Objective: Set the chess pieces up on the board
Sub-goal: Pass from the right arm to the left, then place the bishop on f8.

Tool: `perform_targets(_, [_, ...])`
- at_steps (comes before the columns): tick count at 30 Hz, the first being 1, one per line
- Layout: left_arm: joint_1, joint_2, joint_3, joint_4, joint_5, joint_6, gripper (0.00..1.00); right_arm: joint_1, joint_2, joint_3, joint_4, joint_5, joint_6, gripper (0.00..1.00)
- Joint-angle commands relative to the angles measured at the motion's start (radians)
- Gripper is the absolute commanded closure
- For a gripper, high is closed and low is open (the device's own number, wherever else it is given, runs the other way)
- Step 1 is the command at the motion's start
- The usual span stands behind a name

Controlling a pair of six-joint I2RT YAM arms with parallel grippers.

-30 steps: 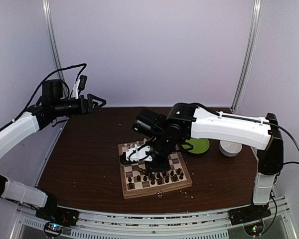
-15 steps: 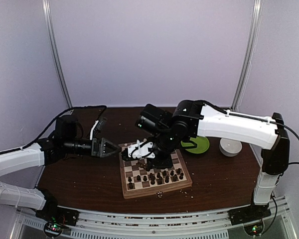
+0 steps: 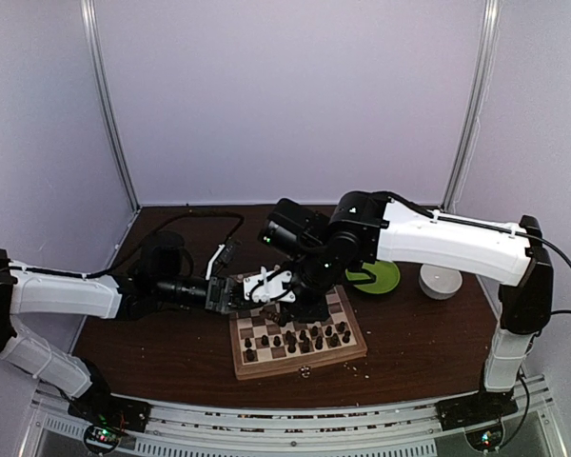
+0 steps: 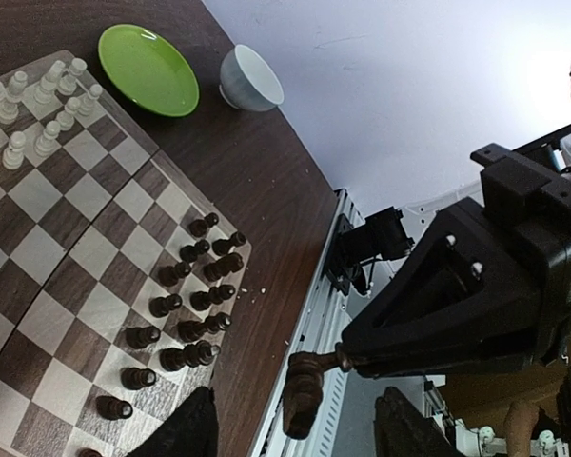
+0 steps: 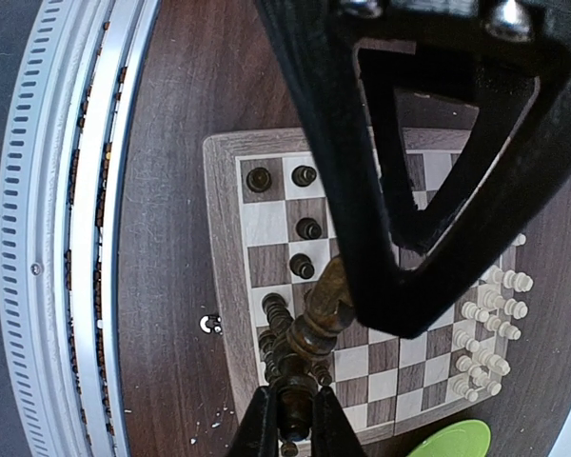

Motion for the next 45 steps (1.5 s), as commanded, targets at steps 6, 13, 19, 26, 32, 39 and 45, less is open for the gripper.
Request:
perform_targets(6, [-0.024,0.030,0.023,0.102,0.065,-0.006,0.52,-0.006,-0.021,0.014,0.010,0.031,0.015,0.91])
perform_targets(13, [-0.029,0.023,0.021,0.064,0.074,0.015,0.64,-0.007,-0.013,0.023,0.010,0.032,0.017,0.91])
perform_targets(19, [-0.034,0.036,0.033,0.041,0.069,0.033,0.70,-0.006,-0.005,0.036,0.006,0.027,0.018,0.91])
perform_targets(26, [-0.037,0.068,0.050,0.046,0.079,0.027,0.78,-0.007,-0.005,0.034,0.006,0.025,0.020,0.91])
perform_targets(32, [-0.038,0.048,0.068,-0.009,0.073,0.054,0.99,-0.007,-0.004,0.015,0.013,0.019,0.020,0.91])
perform_targets(39, [-0.029,-0.126,0.252,-0.678,-0.216,0.388,1.00,-0.005,0.032,-0.023,0.031,-0.029,0.013,0.92])
perform_targets(45, [-0.001,-0.213,0.350,-0.992,-0.522,0.481,1.00,-0.003,0.114,0.013,0.025,-0.092,0.010,0.91])
